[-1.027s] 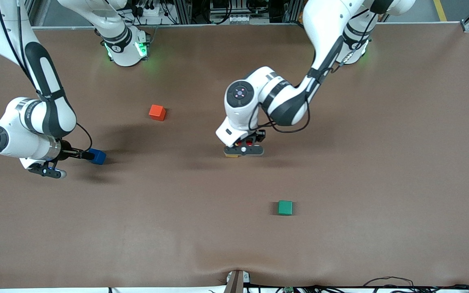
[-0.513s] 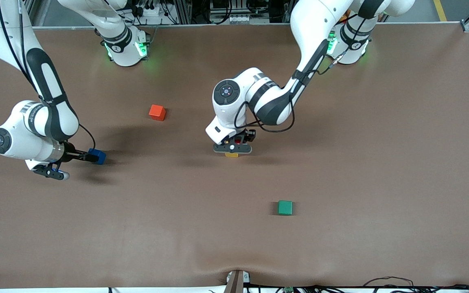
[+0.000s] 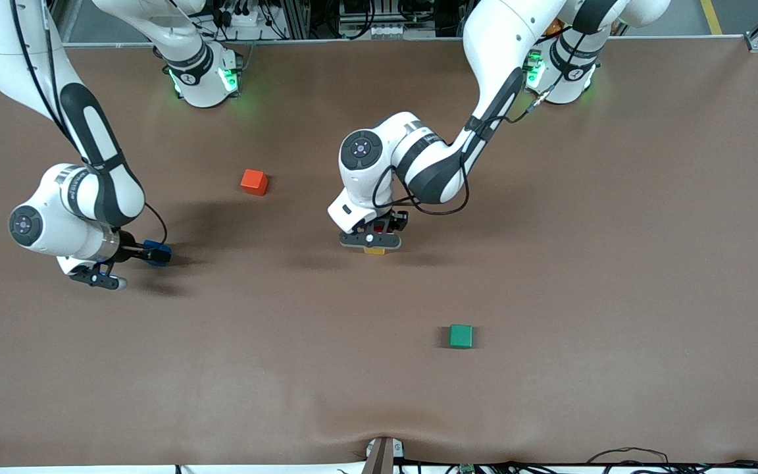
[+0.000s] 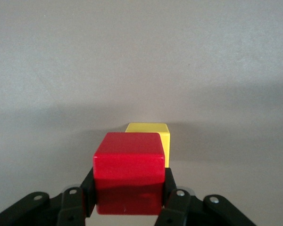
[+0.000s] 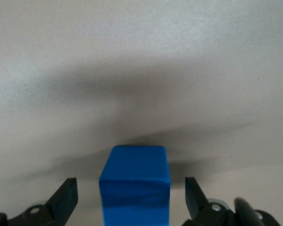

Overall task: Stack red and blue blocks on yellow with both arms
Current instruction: 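Carry the red cube over the yellow cube with the left gripper, then lower the red cube onto the yellow cube while the right gripper lifts blue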

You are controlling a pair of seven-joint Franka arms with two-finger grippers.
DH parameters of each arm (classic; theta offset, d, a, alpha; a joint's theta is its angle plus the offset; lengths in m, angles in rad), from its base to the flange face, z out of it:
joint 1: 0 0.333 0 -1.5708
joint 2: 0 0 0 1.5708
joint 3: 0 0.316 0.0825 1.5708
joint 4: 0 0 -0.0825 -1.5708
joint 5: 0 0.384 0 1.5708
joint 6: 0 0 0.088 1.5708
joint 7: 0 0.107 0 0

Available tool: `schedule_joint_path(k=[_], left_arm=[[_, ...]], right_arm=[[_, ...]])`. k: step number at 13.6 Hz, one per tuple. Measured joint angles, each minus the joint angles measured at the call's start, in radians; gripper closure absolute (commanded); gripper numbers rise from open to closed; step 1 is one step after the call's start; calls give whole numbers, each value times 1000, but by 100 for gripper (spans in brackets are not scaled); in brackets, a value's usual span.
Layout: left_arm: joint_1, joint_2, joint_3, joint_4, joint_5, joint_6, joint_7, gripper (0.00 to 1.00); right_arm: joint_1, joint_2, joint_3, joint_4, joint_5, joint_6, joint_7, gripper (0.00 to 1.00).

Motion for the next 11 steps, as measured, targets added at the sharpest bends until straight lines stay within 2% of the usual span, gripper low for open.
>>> schedule_joint_path(k=[2, 5, 6, 8, 11], left_arm=[[0, 7, 0, 0, 0, 7, 0, 100], [-5, 15, 0, 1, 0, 24, 0, 100], [-6, 16, 0, 1, 0, 25, 0, 100], [-6, 21, 0, 1, 0, 25, 0, 100], [-6, 28, 1, 1, 0, 25, 0, 100]], right_arm=[[4, 3, 0, -2, 0, 0, 0, 38], [5, 3, 0, -2, 0, -2, -9, 55], [5, 3, -1, -2, 1, -3, -19, 66], [1, 3, -2, -2, 2, -8, -39, 73], [-3, 3, -3, -1, 2, -11, -49, 79]])
